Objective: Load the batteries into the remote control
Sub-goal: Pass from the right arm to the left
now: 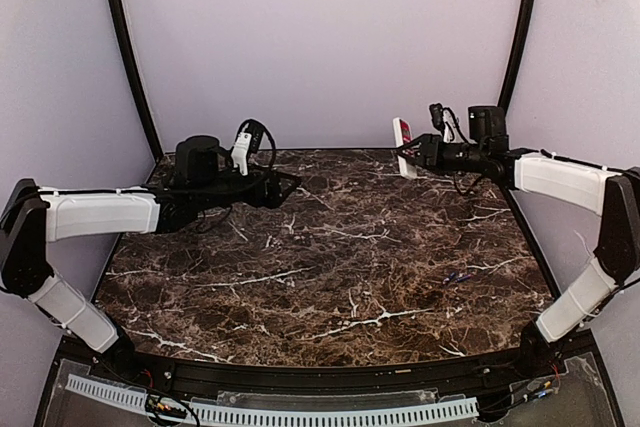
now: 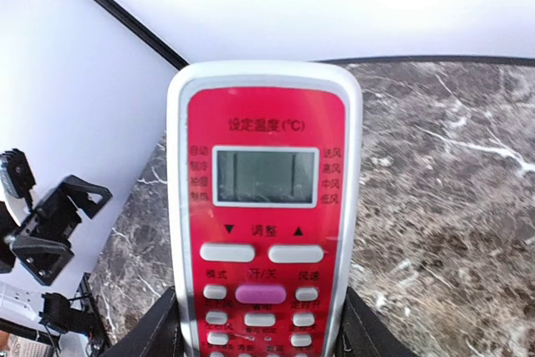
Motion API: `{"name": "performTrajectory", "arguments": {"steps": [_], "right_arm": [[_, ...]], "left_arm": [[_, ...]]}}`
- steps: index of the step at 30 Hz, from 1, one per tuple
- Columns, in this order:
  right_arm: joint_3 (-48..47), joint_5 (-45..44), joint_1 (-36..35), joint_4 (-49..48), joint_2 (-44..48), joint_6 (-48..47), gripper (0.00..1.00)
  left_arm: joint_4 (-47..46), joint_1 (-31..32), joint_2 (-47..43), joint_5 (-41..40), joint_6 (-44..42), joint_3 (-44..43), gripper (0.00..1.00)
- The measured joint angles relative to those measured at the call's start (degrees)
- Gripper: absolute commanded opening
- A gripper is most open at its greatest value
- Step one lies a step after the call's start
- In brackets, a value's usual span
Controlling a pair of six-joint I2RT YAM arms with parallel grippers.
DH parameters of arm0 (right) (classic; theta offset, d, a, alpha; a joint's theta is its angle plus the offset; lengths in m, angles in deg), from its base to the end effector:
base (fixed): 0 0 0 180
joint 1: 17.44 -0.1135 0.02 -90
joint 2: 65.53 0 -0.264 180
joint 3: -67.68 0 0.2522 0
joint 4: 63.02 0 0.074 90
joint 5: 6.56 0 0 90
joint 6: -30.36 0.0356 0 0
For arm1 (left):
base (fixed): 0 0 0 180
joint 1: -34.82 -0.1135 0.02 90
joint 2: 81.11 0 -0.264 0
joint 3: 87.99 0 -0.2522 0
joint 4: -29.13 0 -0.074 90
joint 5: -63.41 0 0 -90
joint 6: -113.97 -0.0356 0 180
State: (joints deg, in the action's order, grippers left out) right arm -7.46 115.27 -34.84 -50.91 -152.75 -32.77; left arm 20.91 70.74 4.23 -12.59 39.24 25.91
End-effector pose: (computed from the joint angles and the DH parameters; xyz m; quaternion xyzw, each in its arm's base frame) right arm 0.3273 0.1223 0.2817 -0.0818 0.8169 0.4101 0.3972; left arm 0.2729 -0.2083 0.2728 0.2135 0.7397 -0.3575 0.5286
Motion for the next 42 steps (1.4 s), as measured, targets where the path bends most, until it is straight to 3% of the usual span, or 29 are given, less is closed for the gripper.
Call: {"name": "performTrajectory", "arguments": {"steps": [15,23,32,38,42], "right_arm": [[-5.5,-11.6,-16.9,-13.5,-3.3,11.9,0.47],[-5.5,-15.3,-21.2,-16.2,-5.4,13.2,0.47],[-5.5,-16.8,-23.2,-18.6,-6.1,14.3,0.46],[-5.5,-16.9,-23.2,-19.0,-6.1,13.4,0.46],[-5.2,-16.9,-23.2,-18.7,-6.0,11.1,0.45]], "left_arm": [[-4.0,12.4,7.1,-8.5,-1.9,-7.5,0.92],[-4.9,13.4,8.9,-9.4,-3.1,-10.3,0.9],[-5.8,13.4,9.9,-13.1,-3.3,-11.1,0.79],[-6.0,13.4,9.9,-15.1,-5.2,-11.3,0.93],[-5.4,13.4,8.1,-13.9,-7.5,-10.6,0.94]]}}
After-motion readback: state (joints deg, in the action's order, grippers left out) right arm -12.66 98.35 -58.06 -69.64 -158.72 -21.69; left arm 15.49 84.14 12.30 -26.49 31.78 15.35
